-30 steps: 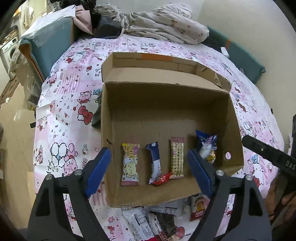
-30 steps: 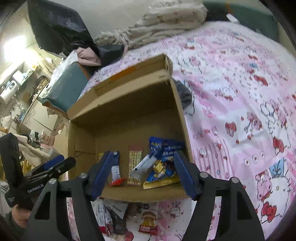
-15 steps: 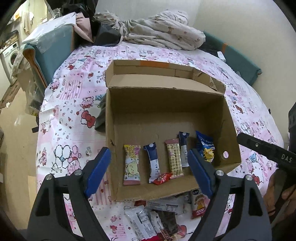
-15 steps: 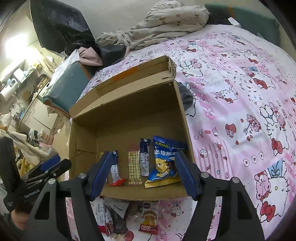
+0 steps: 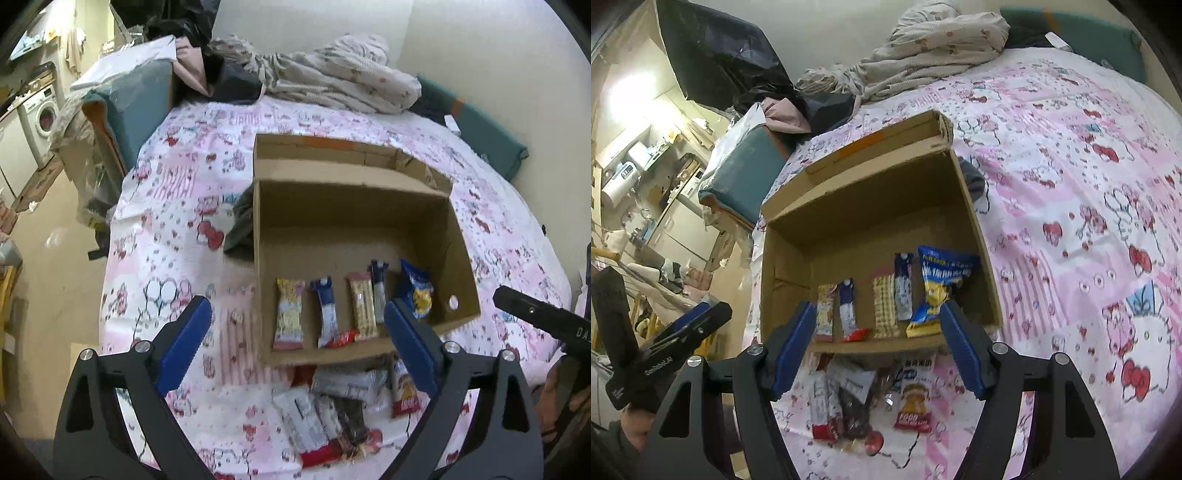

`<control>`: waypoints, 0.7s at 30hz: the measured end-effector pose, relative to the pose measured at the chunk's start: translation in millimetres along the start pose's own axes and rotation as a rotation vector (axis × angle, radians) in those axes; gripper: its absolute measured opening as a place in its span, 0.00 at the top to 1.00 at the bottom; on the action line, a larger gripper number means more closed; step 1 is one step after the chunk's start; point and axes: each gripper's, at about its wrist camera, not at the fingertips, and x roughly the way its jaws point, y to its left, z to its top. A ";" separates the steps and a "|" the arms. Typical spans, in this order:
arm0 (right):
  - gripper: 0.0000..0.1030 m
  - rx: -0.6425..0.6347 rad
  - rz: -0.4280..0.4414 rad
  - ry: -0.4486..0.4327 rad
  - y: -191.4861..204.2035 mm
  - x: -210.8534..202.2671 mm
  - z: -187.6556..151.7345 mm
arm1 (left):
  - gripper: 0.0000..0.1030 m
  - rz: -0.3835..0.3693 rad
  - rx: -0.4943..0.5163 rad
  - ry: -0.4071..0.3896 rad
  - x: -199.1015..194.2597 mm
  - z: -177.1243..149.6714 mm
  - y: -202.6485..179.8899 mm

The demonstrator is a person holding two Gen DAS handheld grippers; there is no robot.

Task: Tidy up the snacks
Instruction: 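Withdraw both tools from the box back toward the snack pile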

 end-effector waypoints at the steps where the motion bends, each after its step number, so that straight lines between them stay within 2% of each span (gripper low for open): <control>1: 0.30 0.003 0.003 0.000 1.4 -1.2 -2.8 | 0.10 -0.005 -0.005 0.010 -0.2 -2.9 0.6; 6: 0.30 -0.008 0.003 0.011 9.8 -3.9 -16.7 | 0.10 0.009 -0.018 0.033 -6.2 -17.8 2.3; 15: 0.30 0.016 0.001 0.086 18.4 4.9 -52.2 | 0.10 0.049 -0.026 0.115 -4.7 -49.6 5.7; 21: 0.30 0.033 -0.015 0.139 18.9 15.6 -61.9 | 0.10 0.039 -0.091 0.165 3.9 -56.2 12.6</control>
